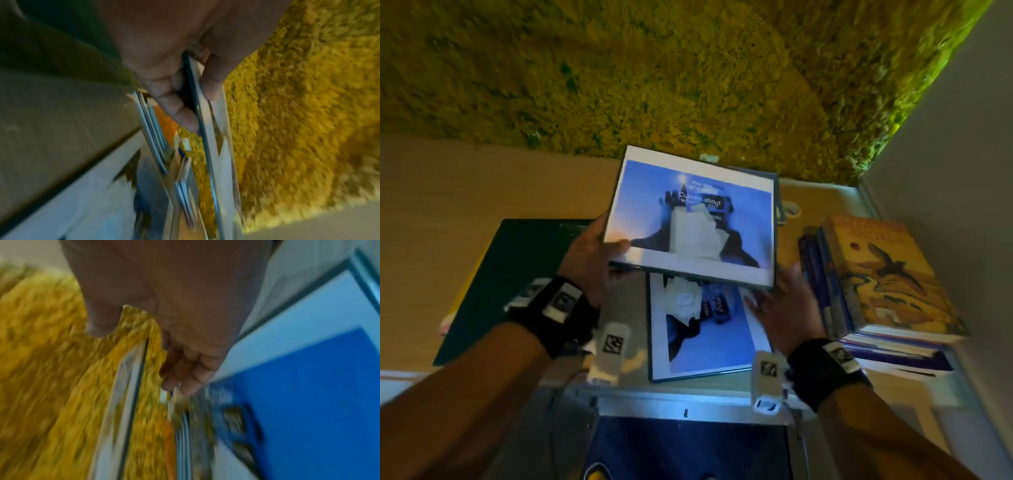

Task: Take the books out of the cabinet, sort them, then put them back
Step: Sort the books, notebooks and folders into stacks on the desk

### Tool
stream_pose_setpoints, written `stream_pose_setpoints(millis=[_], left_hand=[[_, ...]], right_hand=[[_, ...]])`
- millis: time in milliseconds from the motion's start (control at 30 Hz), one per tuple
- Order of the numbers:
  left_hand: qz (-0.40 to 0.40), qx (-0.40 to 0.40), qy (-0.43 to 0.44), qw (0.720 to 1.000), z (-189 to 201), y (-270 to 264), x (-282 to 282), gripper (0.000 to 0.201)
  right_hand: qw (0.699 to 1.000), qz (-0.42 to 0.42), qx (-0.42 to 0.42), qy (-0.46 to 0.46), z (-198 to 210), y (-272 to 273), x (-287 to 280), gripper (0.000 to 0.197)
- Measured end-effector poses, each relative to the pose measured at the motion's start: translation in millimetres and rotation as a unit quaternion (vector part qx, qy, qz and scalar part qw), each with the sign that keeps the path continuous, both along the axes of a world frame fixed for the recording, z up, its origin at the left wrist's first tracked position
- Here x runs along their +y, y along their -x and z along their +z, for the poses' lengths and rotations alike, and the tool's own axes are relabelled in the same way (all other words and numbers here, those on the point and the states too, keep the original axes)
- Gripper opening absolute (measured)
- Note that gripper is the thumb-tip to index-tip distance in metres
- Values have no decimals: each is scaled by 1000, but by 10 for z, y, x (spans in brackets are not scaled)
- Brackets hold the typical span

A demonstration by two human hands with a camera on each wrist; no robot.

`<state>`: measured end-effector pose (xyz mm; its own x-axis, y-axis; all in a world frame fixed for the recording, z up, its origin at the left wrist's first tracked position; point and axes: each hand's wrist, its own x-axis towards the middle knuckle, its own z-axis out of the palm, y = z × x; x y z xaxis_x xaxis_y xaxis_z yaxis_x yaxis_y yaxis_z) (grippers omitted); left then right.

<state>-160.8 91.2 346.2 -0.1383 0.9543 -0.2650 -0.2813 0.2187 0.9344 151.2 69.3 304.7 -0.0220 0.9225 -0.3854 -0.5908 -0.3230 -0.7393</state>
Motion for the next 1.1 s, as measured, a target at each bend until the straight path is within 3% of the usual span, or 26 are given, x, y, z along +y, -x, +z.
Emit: stream_pose_setpoints(millis=[67, 167, 267, 367, 400, 433, 500, 533, 567, 633, 733, 833, 900, 1000, 1100], left_hand=[[-44, -5, 48, 998, 35, 135, 33, 51], [-117, 74, 119, 983, -17, 162, 77, 48], [-47, 93, 107, 989, -52, 35, 169, 46], [35, 34, 76, 996, -127, -100, 202, 34], [22, 80, 75, 994, -194, -147, 190, 35], [-23, 181, 78, 980, -249, -202, 158, 44], [-133, 398, 104, 902, -382, -340, 54, 68], [-165, 455, 110, 868, -437, -416, -12, 73], [-180, 473, 105, 856, -471, -484, -86, 71], [-193, 448, 87, 869, -550, -572, -172, 61], [-212, 418, 83, 879, -588, -602, -276, 61], [-195, 413, 52, 888, -485, -574, -345, 57], [-167, 413, 20, 895, -377, -395, -353, 43], [-111, 445, -24, 888, -235, 108, -336, 27], [-29, 436, 68, 897, -208, 787, -383, 37]], right_hand=[[999, -37, -14, -6, -9, -262, 91, 42], [994, 2, -111, 18, -85, -325, 180, 38], [984, 40, -164, 52, -160, -321, 100, 39], [955, 56, -274, 98, -276, -360, -35, 11], [929, 72, -348, 107, -323, -382, -48, 16], [890, 105, -433, 99, -361, -397, -60, 19], [798, 165, -574, 75, -330, -385, -77, 12], [771, 169, -610, 69, -316, -371, -86, 17], [760, 162, -627, 57, -319, -370, -81, 26], [731, 188, -655, 42, -257, -330, -81, 37], [665, 302, -682, 34, -234, -306, -125, 28], [637, 271, -721, 10, -142, -208, -47, 31], [662, 226, -711, -73, -19, 66, 45, 31], [732, 267, -609, -148, 120, 732, 122, 31], [770, 352, -515, -131, 85, 1471, 125, 24]])
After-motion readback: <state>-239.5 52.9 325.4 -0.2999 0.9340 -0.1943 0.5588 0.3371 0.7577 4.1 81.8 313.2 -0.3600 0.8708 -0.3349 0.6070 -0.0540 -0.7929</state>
